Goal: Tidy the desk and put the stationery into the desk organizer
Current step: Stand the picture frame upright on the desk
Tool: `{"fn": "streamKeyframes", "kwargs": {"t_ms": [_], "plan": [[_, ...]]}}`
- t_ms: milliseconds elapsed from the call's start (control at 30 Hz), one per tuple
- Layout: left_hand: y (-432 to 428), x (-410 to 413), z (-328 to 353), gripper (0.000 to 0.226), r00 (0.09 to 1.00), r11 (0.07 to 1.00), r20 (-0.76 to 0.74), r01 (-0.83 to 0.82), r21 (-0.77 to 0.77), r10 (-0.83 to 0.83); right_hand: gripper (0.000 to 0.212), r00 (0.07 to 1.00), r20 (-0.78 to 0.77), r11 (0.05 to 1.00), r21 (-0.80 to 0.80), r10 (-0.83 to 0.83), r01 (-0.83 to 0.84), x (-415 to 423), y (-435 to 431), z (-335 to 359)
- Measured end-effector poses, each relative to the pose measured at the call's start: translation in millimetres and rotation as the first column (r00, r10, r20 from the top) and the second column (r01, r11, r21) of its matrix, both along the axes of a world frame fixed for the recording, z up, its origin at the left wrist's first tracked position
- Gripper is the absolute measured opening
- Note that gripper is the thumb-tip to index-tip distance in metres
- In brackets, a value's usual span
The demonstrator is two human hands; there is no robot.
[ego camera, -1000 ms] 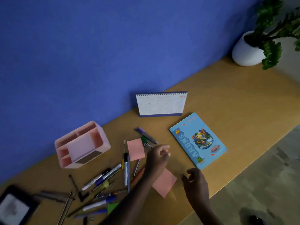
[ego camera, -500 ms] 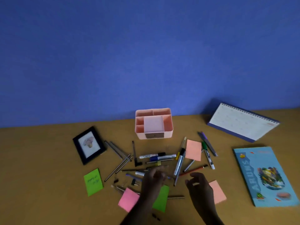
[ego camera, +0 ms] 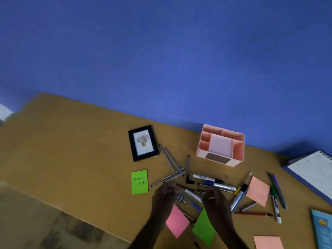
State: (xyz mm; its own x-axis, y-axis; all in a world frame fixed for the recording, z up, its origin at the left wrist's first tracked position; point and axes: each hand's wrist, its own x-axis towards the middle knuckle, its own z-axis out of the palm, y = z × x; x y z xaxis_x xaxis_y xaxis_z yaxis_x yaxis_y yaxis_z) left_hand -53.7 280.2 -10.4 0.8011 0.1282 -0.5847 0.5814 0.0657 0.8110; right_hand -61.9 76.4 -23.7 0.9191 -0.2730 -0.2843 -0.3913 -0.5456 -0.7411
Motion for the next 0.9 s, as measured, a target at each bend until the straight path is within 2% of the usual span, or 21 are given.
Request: {"fn": "streamKeyframes", "kwargs": {"t_ms": [67, 200, 333, 500, 633, 733, 900], "plan": [[12, 4, 2, 0.029, 1.0, 1.0, 0.005, -0.027, -0.002, 0.027, 0.016, 1.0, 0.001, 1.0, -0.007, 0.018, -0.018, 11, 17, 5], [40, 21, -2, 0.029, 0.996, 0.996, 0.016, -0.089, 0.027, 0.088, 0.025, 0.997, 0.013, 0.997, 0.014, 0.078, -0.078, 37, 51, 9], [65, 42, -4, 0.028, 0.984, 0.985, 0.043, -0.173, 0.019, 0.172, 0.023, 0.979, 0.063, 0.98, 0.037, 0.194, -0.197, 63, 79, 16], [95, 74, -14, 0.043, 0.964, 0.965, 0.057, -0.263, 0.018, 0.261, 0.019, 0.966, 0.047, 0.963, 0.079, 0.254, -0.257, 106, 118, 14], [117, 102, -25, 0.029, 0.947, 0.942, 0.029, -0.322, 0.1, 0.32, 0.02, 0.955, 0.029, 0.952, 0.074, 0.295, -0.296, 143, 147, 7], [132, 122, -30, 0.034, 0.931, 0.917, 0.016, -0.362, 0.168, 0.365, 0.013, 0.953, 0.01, 0.952, 0.047, 0.302, -0.302, 170, 166, -3], [149, 148, -33, 0.04, 0.926, 0.85, 0.052, -0.365, 0.38, 0.375, 0.029, 0.944, -0.022, 0.945, 0.02, 0.328, -0.327, 209, 189, -15]]}}
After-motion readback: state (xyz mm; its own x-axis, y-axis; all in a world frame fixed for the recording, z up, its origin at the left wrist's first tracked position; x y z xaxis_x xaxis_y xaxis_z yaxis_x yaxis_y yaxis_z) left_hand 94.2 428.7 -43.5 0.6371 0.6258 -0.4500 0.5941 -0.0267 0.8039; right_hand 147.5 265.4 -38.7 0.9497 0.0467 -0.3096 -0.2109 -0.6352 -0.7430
